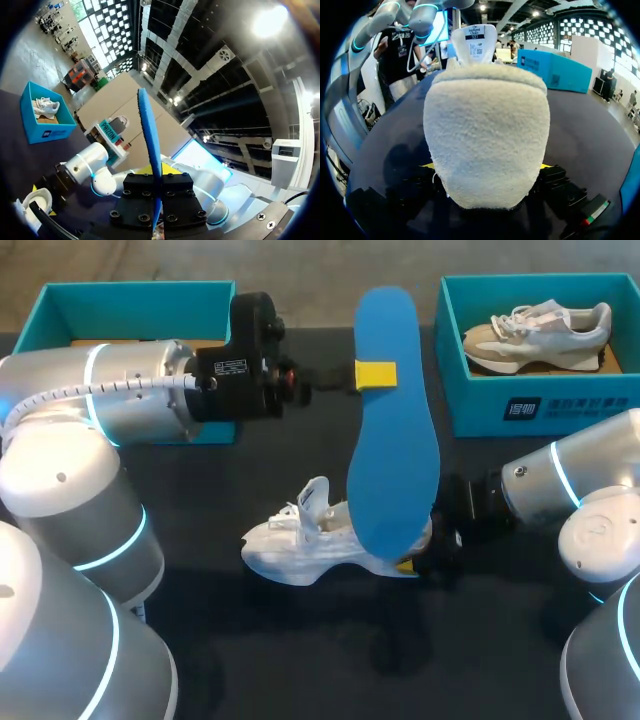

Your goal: Take the shoe out of the shoebox, open the shoe tongue, remove and reinsert the insole, then place the shoe into the shoebox

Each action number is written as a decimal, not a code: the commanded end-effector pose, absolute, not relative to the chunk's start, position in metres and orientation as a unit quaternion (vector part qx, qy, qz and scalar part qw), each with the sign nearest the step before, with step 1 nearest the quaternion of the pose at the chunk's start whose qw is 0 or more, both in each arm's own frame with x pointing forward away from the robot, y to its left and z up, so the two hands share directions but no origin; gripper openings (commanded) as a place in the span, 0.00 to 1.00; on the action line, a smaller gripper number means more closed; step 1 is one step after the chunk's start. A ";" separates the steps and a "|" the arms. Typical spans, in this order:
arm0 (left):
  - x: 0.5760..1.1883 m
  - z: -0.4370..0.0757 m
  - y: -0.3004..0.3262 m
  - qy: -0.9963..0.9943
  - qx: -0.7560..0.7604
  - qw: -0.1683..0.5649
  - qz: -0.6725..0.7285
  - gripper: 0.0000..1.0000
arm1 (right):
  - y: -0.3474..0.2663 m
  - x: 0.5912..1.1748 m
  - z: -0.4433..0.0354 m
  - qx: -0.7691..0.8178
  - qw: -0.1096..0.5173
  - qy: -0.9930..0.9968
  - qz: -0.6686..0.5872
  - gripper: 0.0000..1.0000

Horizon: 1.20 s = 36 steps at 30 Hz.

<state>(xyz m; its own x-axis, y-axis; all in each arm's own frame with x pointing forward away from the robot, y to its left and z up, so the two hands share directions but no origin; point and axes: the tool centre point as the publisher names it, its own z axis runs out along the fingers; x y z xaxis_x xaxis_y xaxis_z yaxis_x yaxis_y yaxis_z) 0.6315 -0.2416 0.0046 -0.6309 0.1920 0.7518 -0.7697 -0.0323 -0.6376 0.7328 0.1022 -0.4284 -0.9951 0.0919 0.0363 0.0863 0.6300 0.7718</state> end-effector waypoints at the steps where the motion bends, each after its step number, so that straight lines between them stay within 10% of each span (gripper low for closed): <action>1: 0.633 0.004 -0.245 -0.597 0.240 0.356 0.677 0.00 | 0.105 0.733 -0.431 0.050 0.004 0.904 0.425 1.00; 36: 0.633 0.004 -0.245 -0.597 0.240 0.356 0.677 0.00 | 0.073 0.742 -0.376 0.083 0.007 0.966 0.243 1.00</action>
<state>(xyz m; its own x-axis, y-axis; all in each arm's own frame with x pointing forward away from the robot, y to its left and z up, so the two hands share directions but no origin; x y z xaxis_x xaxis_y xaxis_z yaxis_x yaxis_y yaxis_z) 0.6319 -0.2414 0.0042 -0.6310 0.1942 0.7511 -0.7694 -0.0330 -0.6379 0.7457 0.0694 -0.3866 -0.9866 0.1599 0.0332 0.1469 0.7799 0.6084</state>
